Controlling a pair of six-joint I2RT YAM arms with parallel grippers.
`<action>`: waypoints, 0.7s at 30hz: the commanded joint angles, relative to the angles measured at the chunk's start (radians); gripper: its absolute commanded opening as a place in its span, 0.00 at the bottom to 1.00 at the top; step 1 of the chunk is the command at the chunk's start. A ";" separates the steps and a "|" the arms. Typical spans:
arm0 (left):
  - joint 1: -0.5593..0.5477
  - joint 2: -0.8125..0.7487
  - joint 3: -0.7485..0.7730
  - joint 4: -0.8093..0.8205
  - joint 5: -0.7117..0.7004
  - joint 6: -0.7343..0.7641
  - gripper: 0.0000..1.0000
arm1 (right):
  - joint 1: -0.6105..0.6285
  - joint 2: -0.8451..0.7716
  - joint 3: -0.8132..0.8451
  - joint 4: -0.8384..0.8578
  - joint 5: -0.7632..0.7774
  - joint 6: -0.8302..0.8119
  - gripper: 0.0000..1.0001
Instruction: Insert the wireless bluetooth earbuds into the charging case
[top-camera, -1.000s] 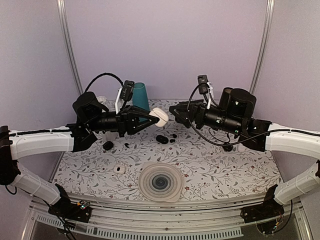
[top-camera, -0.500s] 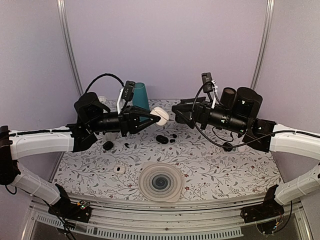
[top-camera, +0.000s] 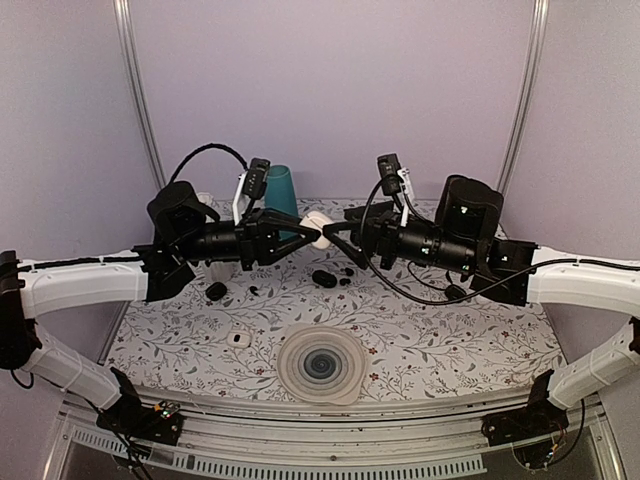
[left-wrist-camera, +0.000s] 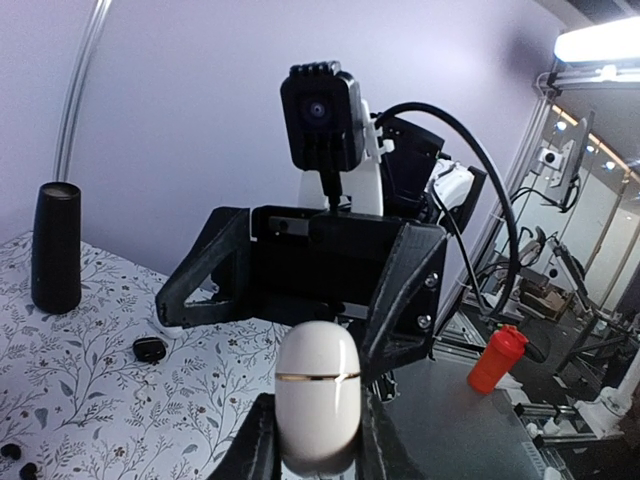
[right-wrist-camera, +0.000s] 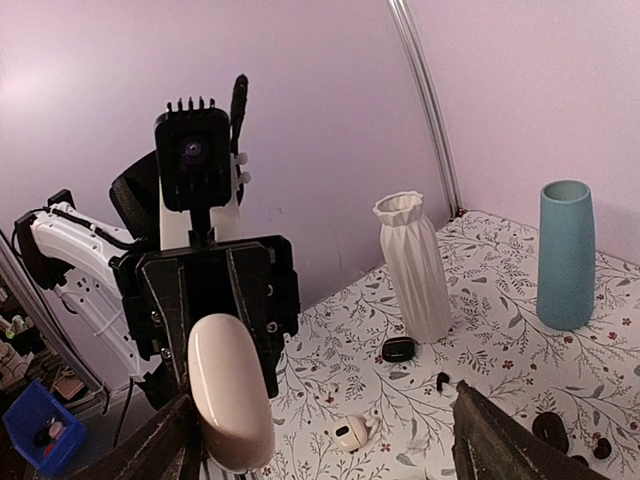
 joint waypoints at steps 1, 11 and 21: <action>-0.006 0.006 0.022 0.060 0.068 -0.006 0.00 | -0.018 0.018 0.042 -0.051 0.087 0.010 0.86; -0.010 -0.004 0.002 0.086 0.079 0.001 0.00 | -0.065 -0.017 0.021 -0.064 0.083 0.043 0.86; -0.002 0.004 0.009 0.025 -0.020 0.013 0.00 | -0.064 -0.027 0.034 -0.049 -0.048 0.034 0.85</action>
